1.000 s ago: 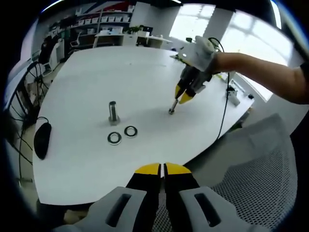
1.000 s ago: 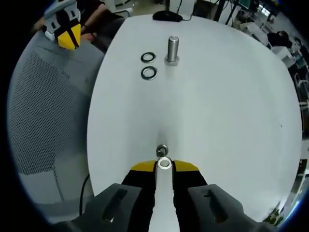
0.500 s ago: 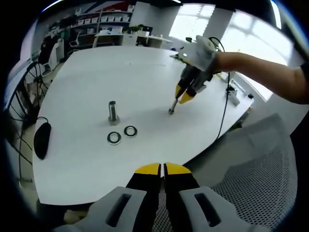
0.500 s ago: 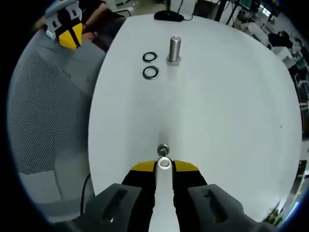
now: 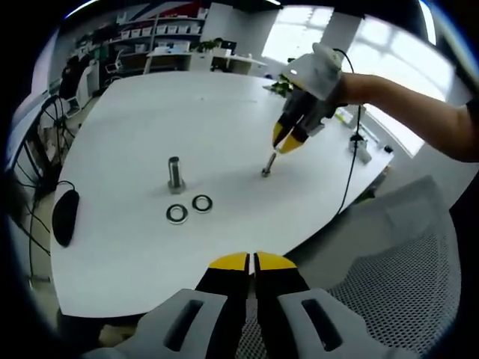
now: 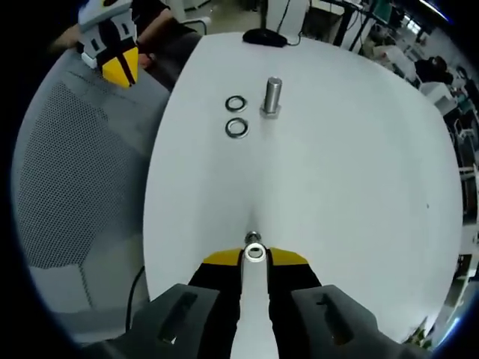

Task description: Place the washer onto the threaded stud by aligning its center hole with the stud, sliding it down to the base, and recovering from edge contact or off-axis alignment until the washer reaches the visible bottom stop.

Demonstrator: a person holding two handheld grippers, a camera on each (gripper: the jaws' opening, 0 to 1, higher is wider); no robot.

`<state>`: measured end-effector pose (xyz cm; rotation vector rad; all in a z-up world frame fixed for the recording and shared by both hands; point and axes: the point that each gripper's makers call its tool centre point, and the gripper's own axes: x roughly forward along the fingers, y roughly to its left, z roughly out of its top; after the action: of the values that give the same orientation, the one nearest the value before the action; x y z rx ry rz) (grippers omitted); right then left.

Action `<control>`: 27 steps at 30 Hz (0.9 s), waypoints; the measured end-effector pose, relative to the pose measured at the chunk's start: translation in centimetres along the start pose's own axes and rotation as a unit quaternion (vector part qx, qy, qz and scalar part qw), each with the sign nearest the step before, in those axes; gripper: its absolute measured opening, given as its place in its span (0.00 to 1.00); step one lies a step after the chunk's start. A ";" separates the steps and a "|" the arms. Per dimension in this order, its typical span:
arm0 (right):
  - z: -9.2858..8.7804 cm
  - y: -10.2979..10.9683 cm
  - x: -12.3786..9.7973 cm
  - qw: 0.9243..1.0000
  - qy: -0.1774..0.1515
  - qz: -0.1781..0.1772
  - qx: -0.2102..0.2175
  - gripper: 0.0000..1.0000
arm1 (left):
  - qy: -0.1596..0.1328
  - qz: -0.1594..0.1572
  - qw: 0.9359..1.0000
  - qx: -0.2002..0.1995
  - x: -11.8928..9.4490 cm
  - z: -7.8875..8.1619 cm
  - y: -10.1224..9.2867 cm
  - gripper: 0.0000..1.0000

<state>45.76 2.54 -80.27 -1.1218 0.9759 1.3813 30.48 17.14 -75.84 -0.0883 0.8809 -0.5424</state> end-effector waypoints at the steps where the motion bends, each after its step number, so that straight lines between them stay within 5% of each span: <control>1: 0.1 0.0 0.2 1.000 0.001 0.001 0.000 0.13 | 0.000 0.000 1.000 0.000 0.0 0.0 0.0 0.00; 7: 0.0 -0.1 0.7 1.000 0.021 0.000 -0.020 0.13 | -0.002 0.001 1.000 -0.001 -0.1 0.0 0.1 0.00; 27: -0.2 -0.1 0.6 1.000 0.018 0.005 -0.015 0.13 | -0.001 -0.001 1.000 -0.003 0.1 0.1 -0.1 0.00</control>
<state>45.89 2.53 -80.85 -1.1685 0.9905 1.3935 30.55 17.04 -75.82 -0.0944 0.8810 -0.5410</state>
